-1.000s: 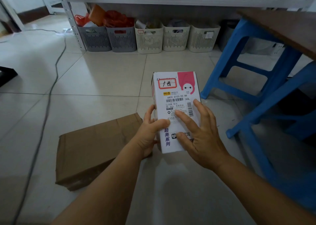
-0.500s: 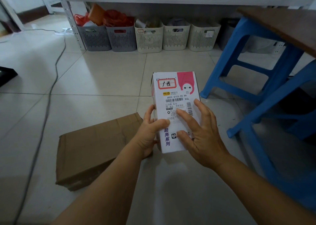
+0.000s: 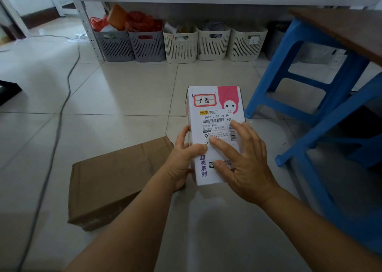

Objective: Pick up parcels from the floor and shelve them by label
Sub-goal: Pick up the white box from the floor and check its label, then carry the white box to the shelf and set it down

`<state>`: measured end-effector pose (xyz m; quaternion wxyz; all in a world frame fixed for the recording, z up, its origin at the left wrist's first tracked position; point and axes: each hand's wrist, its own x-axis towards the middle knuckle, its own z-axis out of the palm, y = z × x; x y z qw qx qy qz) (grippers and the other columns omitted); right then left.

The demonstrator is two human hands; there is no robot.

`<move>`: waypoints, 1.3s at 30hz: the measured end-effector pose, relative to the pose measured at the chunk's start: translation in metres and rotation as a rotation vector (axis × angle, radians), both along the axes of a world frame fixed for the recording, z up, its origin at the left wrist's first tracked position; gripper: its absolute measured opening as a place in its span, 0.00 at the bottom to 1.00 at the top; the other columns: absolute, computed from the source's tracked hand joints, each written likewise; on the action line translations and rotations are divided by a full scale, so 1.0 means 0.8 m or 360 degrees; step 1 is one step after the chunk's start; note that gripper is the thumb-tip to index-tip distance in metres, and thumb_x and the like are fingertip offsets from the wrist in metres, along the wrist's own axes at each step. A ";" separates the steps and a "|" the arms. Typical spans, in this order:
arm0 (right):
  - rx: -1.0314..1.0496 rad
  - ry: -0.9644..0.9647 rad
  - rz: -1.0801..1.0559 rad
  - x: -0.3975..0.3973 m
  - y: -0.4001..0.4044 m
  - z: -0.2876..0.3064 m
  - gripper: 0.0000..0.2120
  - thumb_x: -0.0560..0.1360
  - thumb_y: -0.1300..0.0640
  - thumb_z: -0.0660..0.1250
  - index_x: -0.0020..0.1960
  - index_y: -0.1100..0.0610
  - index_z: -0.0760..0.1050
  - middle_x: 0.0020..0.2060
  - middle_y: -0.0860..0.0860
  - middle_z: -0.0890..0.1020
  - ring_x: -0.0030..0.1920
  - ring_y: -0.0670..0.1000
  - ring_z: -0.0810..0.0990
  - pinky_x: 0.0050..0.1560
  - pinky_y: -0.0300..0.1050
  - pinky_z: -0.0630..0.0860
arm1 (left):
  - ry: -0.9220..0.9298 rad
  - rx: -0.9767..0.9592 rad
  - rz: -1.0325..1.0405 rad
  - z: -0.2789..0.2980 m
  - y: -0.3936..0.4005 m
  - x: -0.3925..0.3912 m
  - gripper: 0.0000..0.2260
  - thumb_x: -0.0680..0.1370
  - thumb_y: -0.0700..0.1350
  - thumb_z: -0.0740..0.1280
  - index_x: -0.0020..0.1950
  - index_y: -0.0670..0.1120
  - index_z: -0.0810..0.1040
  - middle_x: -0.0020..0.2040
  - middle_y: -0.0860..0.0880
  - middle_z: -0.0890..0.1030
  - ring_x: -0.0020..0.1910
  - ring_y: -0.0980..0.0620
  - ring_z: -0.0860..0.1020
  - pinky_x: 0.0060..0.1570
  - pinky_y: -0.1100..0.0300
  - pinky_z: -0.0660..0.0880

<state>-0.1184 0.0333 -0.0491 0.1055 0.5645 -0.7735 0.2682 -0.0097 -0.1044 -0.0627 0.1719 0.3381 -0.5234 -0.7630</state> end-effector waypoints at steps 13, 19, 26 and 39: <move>-0.0153 -0.0073 -0.0088 -0.010 0.004 0.002 0.23 0.75 0.42 0.58 0.66 0.50 0.74 0.70 0.52 0.59 0.69 0.57 0.58 0.66 0.55 0.55 | 0.0050 0.0040 0.0001 -0.001 -0.002 0.001 0.42 0.67 0.39 0.70 0.80 0.54 0.62 0.67 0.36 0.81 0.65 0.28 0.78 0.64 0.25 0.71; -0.0172 -0.0072 -0.0142 -0.020 0.007 0.000 0.23 0.75 0.43 0.57 0.65 0.51 0.74 0.70 0.53 0.60 0.68 0.57 0.58 0.65 0.56 0.55 | 0.0065 0.0067 0.0029 0.003 -0.003 0.002 0.42 0.68 0.39 0.70 0.81 0.54 0.61 0.68 0.36 0.81 0.65 0.28 0.78 0.63 0.24 0.71; -0.0251 -0.0838 -0.0429 -0.027 -0.005 0.011 0.31 0.74 0.38 0.54 0.75 0.44 0.55 0.75 0.54 0.57 0.72 0.55 0.60 0.68 0.60 0.61 | 0.0099 0.0113 -0.0010 0.004 -0.002 0.002 0.45 0.64 0.40 0.73 0.81 0.52 0.61 0.68 0.36 0.81 0.65 0.28 0.79 0.64 0.25 0.72; -0.0510 -0.2828 0.0105 -0.047 0.009 0.027 0.29 0.74 0.42 0.59 0.71 0.54 0.68 0.64 0.59 0.78 0.61 0.60 0.78 0.61 0.62 0.73 | 0.0039 0.0257 0.0057 0.045 0.030 -0.018 0.38 0.72 0.54 0.67 0.79 0.42 0.63 0.70 0.34 0.78 0.68 0.30 0.77 0.68 0.30 0.70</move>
